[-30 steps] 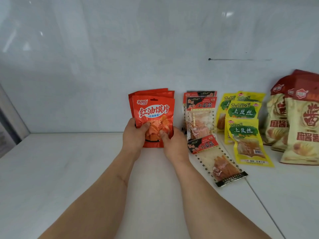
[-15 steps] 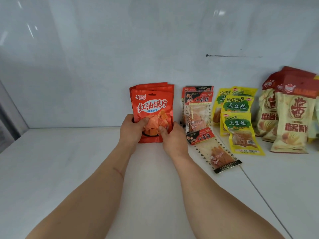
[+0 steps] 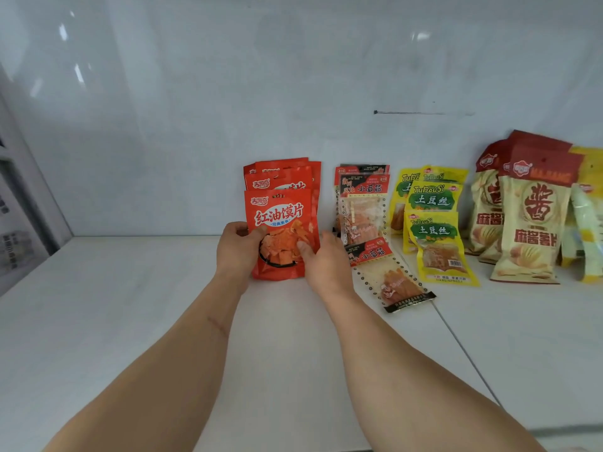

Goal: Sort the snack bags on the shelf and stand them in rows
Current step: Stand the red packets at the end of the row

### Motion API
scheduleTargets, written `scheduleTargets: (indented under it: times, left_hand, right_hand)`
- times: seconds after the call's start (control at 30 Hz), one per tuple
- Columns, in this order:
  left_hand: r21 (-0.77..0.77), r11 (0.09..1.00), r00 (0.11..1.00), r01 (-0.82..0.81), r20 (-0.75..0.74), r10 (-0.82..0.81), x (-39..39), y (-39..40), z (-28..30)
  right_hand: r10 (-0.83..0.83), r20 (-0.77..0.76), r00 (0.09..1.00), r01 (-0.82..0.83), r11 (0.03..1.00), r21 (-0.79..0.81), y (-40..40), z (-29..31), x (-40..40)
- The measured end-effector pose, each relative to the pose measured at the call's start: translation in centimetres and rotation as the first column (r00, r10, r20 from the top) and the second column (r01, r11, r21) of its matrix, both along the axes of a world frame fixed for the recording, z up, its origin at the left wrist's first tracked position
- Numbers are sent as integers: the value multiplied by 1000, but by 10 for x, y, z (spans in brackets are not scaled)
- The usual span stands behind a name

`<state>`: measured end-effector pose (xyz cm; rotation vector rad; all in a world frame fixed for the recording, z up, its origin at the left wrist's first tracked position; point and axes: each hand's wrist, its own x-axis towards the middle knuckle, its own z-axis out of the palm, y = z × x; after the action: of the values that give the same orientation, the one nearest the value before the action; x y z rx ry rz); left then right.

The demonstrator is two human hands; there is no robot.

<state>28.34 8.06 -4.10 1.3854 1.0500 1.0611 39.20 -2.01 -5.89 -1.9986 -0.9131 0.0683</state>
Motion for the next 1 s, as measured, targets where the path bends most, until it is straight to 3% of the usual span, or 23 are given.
scheduleTargets:
  times: [0.57,0.67,0.77,0.87,1.0]
  left_hand:
    - [25,995,991,-94,-98,96,-9,-22,7]
    - [186,979,962,-84,-242,128,-9,-29,14]
    - [448,894,884,2,-419,208,-5,-41,17]
    - [635,763,848,119,-465,255,5,-57,13]
    - [752,613,829,242,-489,272,18,-79,10]
  right_hand:
    - [88,-32,996,-90,995,-39,-34,-8,-9]
    - [69,13,998,-68,995,-70,-40,-2,-8]
    - [50,89,995,-40,993,-113,-50,5,-5]
    - [43,155,987,-24,992,-123,-61,10,3]
    - [36,243,969,11,982,-190,-83,13,18]
